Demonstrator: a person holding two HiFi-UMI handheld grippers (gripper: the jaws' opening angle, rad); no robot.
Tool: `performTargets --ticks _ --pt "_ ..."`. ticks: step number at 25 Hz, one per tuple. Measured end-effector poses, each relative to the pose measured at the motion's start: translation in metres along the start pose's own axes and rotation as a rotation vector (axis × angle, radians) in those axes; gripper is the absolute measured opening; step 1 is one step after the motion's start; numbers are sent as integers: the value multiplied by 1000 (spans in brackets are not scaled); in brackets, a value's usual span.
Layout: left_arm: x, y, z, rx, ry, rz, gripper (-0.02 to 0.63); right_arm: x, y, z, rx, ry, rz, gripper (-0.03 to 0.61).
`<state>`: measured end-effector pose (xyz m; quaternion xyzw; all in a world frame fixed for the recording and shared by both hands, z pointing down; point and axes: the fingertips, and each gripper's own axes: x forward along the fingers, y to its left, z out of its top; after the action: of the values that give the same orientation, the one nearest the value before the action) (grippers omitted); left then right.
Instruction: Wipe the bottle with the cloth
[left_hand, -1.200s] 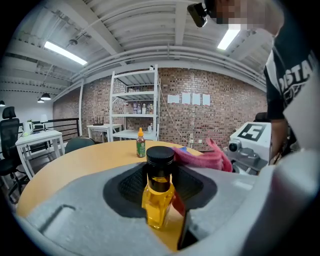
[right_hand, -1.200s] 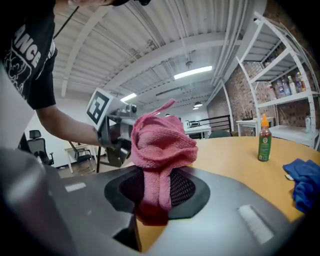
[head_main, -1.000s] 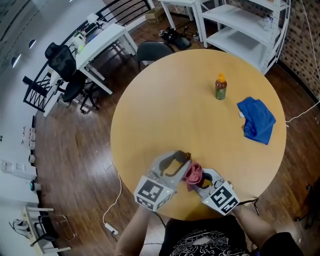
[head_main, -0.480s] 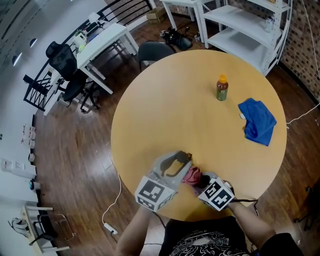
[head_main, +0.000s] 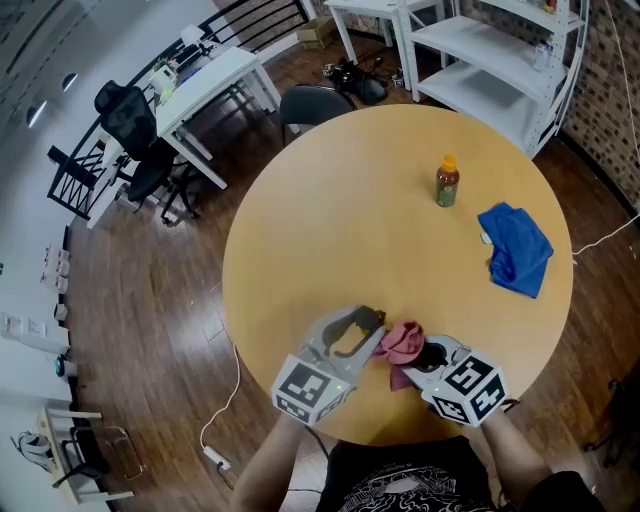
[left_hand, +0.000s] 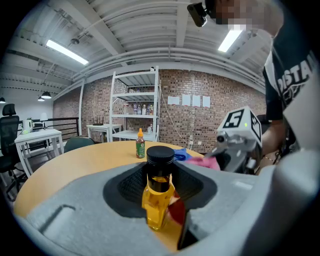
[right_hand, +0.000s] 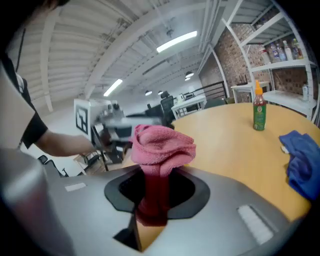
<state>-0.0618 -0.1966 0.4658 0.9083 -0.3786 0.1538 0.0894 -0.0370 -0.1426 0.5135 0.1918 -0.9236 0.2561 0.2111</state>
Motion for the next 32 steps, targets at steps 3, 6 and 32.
performTargets --ticks 3,6,32 --pt "0 0 2 2 -5 1 158 -28 -5 61 -32 -134 -10 98" --pt "-2 -1 0 -4 -2 -3 158 -43 -10 111 -87 -224 -16 98" --pt "4 -2 2 5 -17 -1 158 105 -80 74 -29 134 138 98"
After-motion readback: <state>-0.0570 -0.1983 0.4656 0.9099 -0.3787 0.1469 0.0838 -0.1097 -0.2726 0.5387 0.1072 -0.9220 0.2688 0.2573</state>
